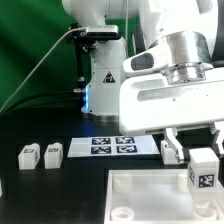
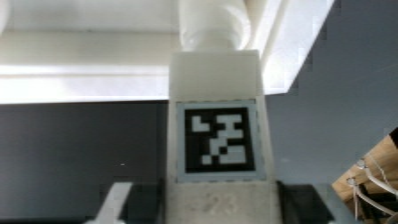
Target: Assemble one leg
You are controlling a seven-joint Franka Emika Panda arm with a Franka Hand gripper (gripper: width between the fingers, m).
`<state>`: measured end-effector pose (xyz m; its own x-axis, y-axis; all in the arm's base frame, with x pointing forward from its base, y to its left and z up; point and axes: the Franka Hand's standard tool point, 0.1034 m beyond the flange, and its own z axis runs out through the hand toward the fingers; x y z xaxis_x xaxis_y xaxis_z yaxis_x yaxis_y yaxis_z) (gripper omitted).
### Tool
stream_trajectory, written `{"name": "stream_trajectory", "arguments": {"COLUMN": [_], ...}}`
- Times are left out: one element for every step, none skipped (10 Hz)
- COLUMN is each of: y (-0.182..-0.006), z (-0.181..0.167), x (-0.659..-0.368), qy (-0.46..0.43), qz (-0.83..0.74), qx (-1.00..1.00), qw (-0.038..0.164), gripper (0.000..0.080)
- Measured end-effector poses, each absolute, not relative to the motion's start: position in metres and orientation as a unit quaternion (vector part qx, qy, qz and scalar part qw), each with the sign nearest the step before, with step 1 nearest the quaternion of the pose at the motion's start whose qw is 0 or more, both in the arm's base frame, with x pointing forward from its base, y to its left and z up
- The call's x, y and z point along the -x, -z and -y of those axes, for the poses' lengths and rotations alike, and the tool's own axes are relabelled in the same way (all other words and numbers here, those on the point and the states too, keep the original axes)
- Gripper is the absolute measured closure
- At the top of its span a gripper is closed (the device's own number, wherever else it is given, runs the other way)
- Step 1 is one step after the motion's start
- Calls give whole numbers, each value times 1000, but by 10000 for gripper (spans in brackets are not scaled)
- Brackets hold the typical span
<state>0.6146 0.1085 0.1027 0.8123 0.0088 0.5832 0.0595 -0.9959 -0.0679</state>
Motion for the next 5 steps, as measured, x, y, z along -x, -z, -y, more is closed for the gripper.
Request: {"name": "stream_trajectory", "arguments": {"y": [-102,-101,-100,-92,-88], "z": [-111,-113,-115,-115,-115], "x": [-614,-614,-614,-609,-607], "qy": [308,311,313,306,301], "qz": [19,21,19,17,14], "qx": [950,949,949,951,953], "qw": [42,42,42,40,40], "gripper": [506,506,506,506,506]}}
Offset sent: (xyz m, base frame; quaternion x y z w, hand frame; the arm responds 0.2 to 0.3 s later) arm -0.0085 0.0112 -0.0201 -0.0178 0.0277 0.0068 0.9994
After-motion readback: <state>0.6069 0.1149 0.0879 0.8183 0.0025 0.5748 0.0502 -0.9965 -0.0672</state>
